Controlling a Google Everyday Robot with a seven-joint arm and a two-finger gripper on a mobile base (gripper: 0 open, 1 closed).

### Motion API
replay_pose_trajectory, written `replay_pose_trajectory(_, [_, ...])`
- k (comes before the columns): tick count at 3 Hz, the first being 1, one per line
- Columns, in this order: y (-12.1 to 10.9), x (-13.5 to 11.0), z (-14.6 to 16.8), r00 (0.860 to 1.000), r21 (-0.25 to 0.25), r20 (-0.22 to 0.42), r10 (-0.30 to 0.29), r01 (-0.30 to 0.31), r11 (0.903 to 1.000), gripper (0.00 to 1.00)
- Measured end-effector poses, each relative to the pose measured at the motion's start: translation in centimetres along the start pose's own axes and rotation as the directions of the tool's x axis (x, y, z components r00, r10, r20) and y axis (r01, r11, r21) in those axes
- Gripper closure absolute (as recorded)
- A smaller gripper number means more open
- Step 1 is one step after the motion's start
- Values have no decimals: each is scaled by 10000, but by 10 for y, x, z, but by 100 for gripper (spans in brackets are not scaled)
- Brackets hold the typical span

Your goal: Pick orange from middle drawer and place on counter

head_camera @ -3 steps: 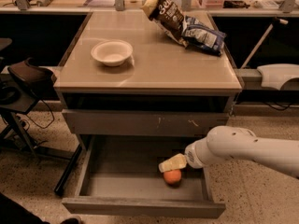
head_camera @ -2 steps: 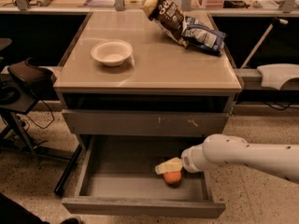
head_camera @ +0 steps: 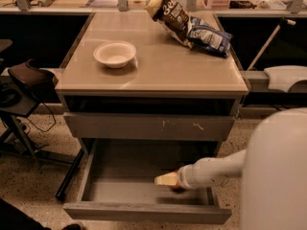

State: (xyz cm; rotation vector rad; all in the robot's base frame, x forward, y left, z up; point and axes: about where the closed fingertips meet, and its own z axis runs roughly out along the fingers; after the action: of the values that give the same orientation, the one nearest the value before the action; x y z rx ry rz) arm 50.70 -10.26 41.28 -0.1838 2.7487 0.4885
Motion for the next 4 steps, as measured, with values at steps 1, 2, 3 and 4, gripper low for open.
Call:
replay_pose_trajectory(1, [6,-25,7,9971,142,727,-219,210,9997,0])
replay_pose_trajectory(2, [3,-15,22,9993,47,366,107,-109,9999,0])
replay_pose_trajectory(3, [-3,-3,53,9959,238,-42,903,-901,9956,0])
replay_pose_trajectory(4, [-2,0,57,9956,242,-128,924,-921,9955,0])
